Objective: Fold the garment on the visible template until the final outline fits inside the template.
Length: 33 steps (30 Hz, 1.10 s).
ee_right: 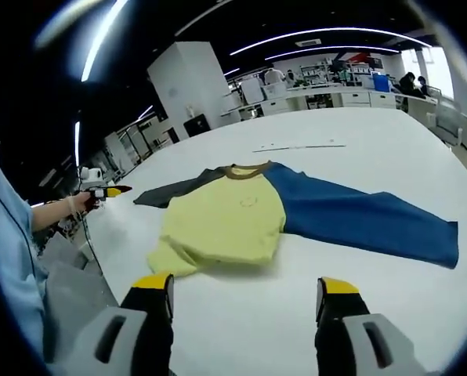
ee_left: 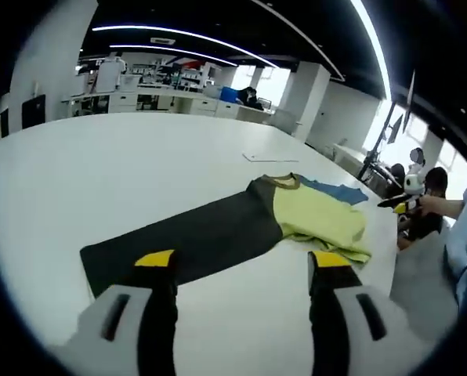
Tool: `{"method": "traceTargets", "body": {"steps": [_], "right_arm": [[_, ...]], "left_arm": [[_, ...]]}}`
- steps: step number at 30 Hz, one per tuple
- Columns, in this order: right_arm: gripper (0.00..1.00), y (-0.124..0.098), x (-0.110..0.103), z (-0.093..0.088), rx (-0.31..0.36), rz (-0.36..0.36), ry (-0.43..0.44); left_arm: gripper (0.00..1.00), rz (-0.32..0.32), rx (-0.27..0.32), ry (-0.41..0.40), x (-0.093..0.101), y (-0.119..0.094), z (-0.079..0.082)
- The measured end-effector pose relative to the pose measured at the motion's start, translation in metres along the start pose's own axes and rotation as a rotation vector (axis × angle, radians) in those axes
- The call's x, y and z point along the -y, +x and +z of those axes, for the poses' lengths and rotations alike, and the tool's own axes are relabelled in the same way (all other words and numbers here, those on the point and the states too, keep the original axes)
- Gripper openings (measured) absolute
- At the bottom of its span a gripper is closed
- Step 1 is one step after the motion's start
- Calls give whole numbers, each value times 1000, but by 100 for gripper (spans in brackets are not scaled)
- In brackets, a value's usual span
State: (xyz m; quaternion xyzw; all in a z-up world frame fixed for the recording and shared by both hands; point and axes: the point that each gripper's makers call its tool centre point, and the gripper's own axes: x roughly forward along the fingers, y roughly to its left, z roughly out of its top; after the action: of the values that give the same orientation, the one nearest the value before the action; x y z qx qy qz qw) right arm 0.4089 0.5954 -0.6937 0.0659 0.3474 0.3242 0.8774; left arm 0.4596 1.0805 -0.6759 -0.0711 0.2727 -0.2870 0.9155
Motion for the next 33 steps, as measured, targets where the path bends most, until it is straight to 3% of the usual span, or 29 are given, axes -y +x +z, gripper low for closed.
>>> {"method": "traceTargets", "body": {"steps": [10, 14, 21, 24, 25, 26, 33], "right_arm": [[73, -11, -3, -2, 18, 2, -5], [73, -10, -7, -9, 4, 2, -14], [72, -3, -17, -13, 1, 14, -20], [72, 0, -22, -15, -5, 27, -27], [72, 0, -23, -16, -9, 30, -29], [73, 1, -24, -17, -13, 28, -36], [70, 3, -33, -15, -23, 43, -83]], "left_arm": [[63, -113, -16, 83, 62, 12, 6], [64, -174, -39, 122, 89, 19, 1], [63, -261, -18, 125, 134, 35, -5], [63, -285, -30, 164, 145, 42, -11], [63, -299, -79, 180, 148, 43, -20], [64, -290, -83, 193, 148, 46, -22], [63, -296, -59, 168, 162, 48, -24]]}}
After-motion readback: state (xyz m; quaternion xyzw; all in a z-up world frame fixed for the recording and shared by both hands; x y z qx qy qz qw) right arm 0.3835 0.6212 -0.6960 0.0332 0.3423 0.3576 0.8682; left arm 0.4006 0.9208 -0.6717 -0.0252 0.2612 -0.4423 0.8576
